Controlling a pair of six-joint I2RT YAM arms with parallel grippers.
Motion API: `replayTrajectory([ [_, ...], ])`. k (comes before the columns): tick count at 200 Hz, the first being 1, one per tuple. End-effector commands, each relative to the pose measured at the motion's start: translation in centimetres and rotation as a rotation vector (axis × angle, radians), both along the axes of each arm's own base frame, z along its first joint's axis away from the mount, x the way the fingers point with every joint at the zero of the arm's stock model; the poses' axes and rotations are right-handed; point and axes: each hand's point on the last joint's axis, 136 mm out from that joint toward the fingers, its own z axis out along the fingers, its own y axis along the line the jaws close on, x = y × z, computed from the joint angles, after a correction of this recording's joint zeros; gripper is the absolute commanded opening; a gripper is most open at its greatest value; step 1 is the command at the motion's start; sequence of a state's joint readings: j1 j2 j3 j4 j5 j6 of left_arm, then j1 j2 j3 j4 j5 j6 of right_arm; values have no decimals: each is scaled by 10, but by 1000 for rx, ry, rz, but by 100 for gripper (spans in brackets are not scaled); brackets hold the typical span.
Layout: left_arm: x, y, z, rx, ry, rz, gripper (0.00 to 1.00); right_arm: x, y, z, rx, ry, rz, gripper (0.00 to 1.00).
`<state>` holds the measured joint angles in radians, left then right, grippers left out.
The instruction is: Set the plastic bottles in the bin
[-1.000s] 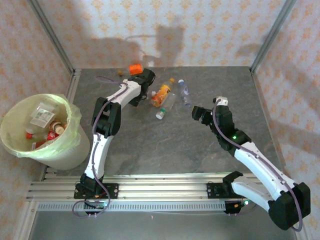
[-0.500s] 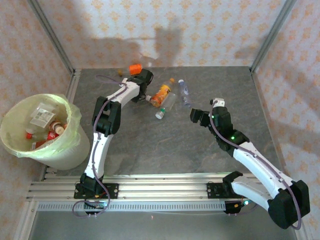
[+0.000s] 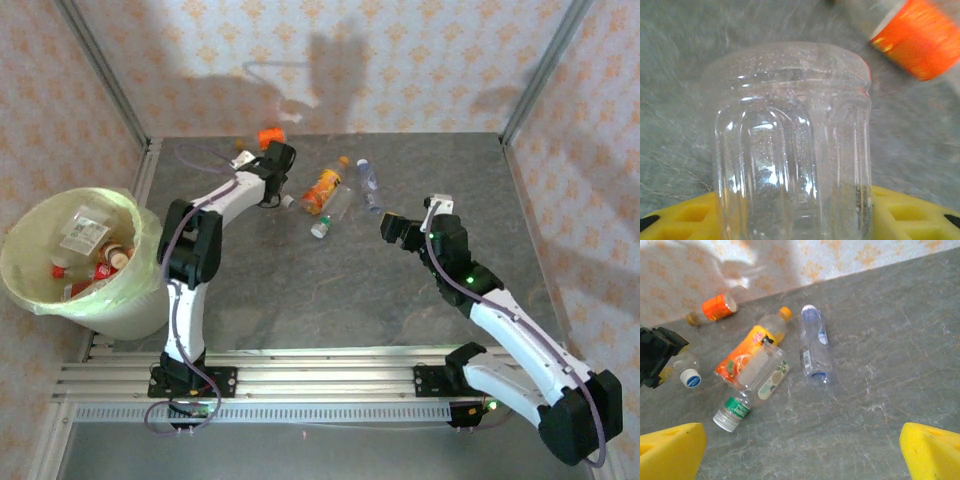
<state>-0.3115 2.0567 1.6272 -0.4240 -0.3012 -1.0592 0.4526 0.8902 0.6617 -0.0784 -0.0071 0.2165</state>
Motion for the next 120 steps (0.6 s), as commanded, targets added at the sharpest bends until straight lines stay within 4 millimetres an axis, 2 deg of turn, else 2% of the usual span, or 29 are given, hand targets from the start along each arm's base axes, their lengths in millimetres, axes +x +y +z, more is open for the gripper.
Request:
replayTrajectory([
  [1, -3, 13, 77, 62, -164, -25, 43, 2, -3, 10, 34, -44, -25, 100],
  [37, -44, 23, 162, 114, -270, -110, 43, 7, 3, 18, 65, -73, -11, 100],
  [69, -103, 61, 232, 285, -283, -82, 43, 13, 10, 24, 90, -85, 10, 99],
  [90, -141, 84, 270, 389, -288, -60, 43, 18, 17, 23, 106, -77, 25, 99],
  [120, -191, 122, 305, 539, -240, 35, 43, 24, 25, 21, 133, -58, 46, 100],
])
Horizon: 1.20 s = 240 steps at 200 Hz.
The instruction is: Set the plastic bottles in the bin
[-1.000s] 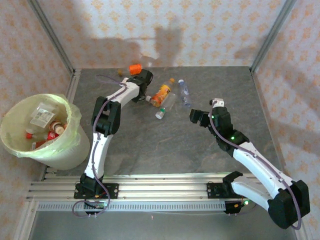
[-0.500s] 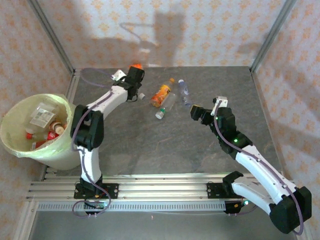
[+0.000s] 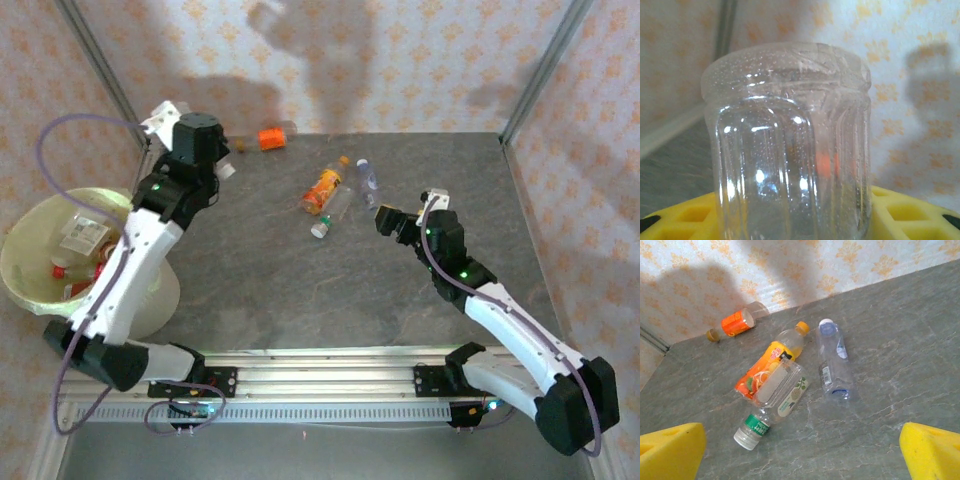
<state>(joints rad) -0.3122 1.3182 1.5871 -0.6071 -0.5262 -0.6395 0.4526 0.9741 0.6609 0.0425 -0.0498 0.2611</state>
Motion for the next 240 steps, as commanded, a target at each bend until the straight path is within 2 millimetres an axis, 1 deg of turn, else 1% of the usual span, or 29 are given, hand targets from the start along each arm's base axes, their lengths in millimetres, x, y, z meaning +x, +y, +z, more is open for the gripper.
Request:
replayTrajectory([
  [1, -47, 43, 14, 219, 124, 150, 43, 8, 9, 22, 65, -43, 21, 100],
  [21, -83, 72, 29, 280, 131, 282, 43, 10, 14, 21, 74, -34, 34, 100],
  [44, -120, 103, 33, 276, 125, 391, 43, 12, 16, 21, 76, -31, 42, 100],
  [58, -147, 126, 30, 270, 139, 486, 43, 12, 18, 21, 75, -32, 48, 100],
  [76, -178, 152, 20, 250, 175, 576, 43, 13, 19, 22, 73, -33, 54, 100],
  [91, -195, 166, 12, 232, 207, 624, 43, 14, 21, 22, 75, -34, 61, 100],
  [102, -206, 174, 7, 253, 262, 649, 43, 15, 22, 21, 75, -32, 65, 99],
  [120, -221, 187, -4, 249, 325, 702, 43, 17, 26, 22, 85, -27, 80, 100],
  [135, -233, 198, -17, 215, 376, 745, 43, 19, 30, 24, 94, -23, 93, 100],
  [152, -245, 209, -37, 143, 411, 775, 43, 20, 34, 28, 100, -24, 107, 100],
  [169, -249, 216, -62, 47, 434, 771, 44, 20, 35, 33, 99, -32, 115, 100],
  [193, -262, 223, -90, -78, 482, 797, 48, 20, 35, 34, 98, -31, 118, 100],
  [202, -269, 224, -96, -97, 501, 822, 53, 19, 35, 34, 99, -28, 120, 100],
  [211, -275, 225, -97, -99, 510, 849, 66, 18, 35, 33, 100, -25, 119, 100],
  [216, -278, 225, -97, -99, 513, 861, 76, 18, 34, 33, 100, -25, 118, 100],
  [219, -279, 225, -96, -99, 513, 864, 79, 18, 34, 32, 99, -25, 117, 100],
  [224, -279, 225, -95, -99, 511, 866, 82, 17, 34, 31, 99, -22, 114, 100],
  [240, -279, 223, -88, -101, 495, 859, 86, 17, 33, 29, 96, -20, 109, 100],
])
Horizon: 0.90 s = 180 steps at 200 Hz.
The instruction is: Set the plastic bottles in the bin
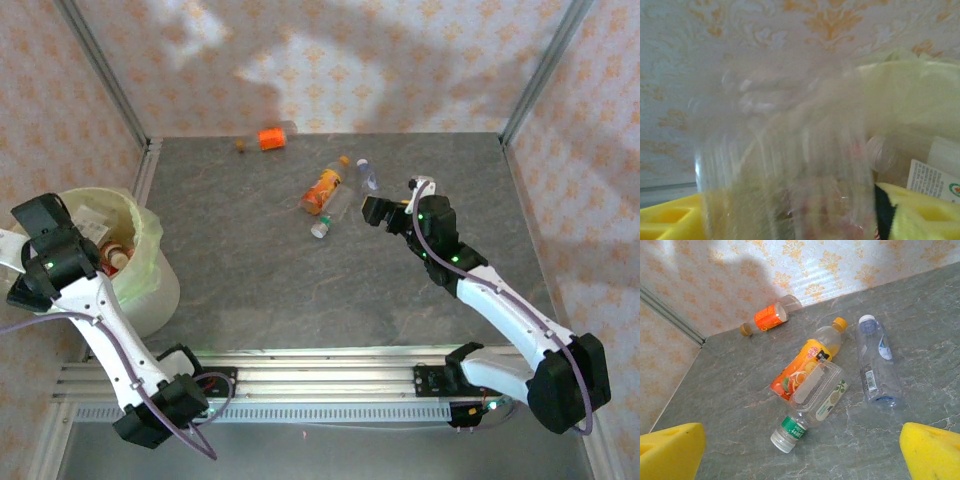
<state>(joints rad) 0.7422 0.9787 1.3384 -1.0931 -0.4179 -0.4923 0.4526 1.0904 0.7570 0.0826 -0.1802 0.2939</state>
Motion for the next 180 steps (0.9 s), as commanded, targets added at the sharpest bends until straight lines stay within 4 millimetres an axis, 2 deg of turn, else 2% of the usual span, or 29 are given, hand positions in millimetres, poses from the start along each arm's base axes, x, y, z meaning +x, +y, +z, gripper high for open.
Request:
replayTrajectory([
  [1, -4, -8, 4, -26, -15, -11, 86, 1, 0, 15, 21, -32, -5, 100],
  [27, 7, -15, 14, -47, -89, -65, 89, 2, -2, 12, 17, -28, -17, 100],
  [52, 32, -33, 29, -96, -239, -198, 90, 7, -5, 10, 16, -18, -49, 99],
  [70, 59, -59, 49, -137, -396, -367, 94, 13, -11, 3, 16, 16, -104, 99],
  [76, 66, -68, 57, -151, -461, -404, 99, 15, -13, 1, 12, 29, -120, 99],
  [98, 93, -101, 87, -167, -642, -579, 99, 22, -16, -5, -6, 65, -152, 99],
  [113, 114, -125, 97, -207, -734, -696, 99, 32, -18, -24, -52, 129, -176, 99],
  [139, 146, -163, 94, -250, -733, -855, 99, 48, -17, -45, -124, 219, -161, 99],
  [180, 197, -235, 71, -263, -581, -1084, 99, 72, -10, -84, -303, 351, -80, 100],
])
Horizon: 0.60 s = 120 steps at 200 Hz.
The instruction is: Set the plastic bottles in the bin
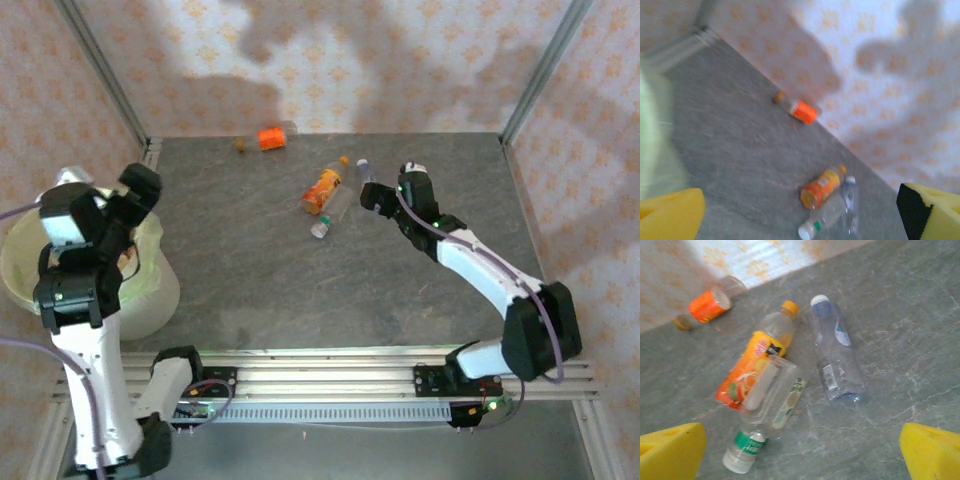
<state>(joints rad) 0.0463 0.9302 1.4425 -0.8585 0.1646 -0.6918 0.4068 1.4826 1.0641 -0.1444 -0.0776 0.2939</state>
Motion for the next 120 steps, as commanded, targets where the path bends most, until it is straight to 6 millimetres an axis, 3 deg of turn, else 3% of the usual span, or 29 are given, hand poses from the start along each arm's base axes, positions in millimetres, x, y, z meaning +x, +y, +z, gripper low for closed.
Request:
replayTrajectory([
  [1, 32, -26, -7, 66, 2, -44, 99, 5, -2, -26, -117, 103, 63, 100],
  [23, 52, -62, -25, 72, 44, -145, 99, 26, -9, -43, -175, 146, 90, 97],
  [51, 62, -85, -48, 56, 96, -218, 100, 44, -11, -71, -169, 251, 233, 88],
  [91, 50, -74, -57, 89, 101, -185, 100, 54, 0, -105, -251, 416, 403, 83],
  [120, 46, -72, -64, 92, 109, -180, 100, 69, 2, -120, -243, 450, 367, 81],
])
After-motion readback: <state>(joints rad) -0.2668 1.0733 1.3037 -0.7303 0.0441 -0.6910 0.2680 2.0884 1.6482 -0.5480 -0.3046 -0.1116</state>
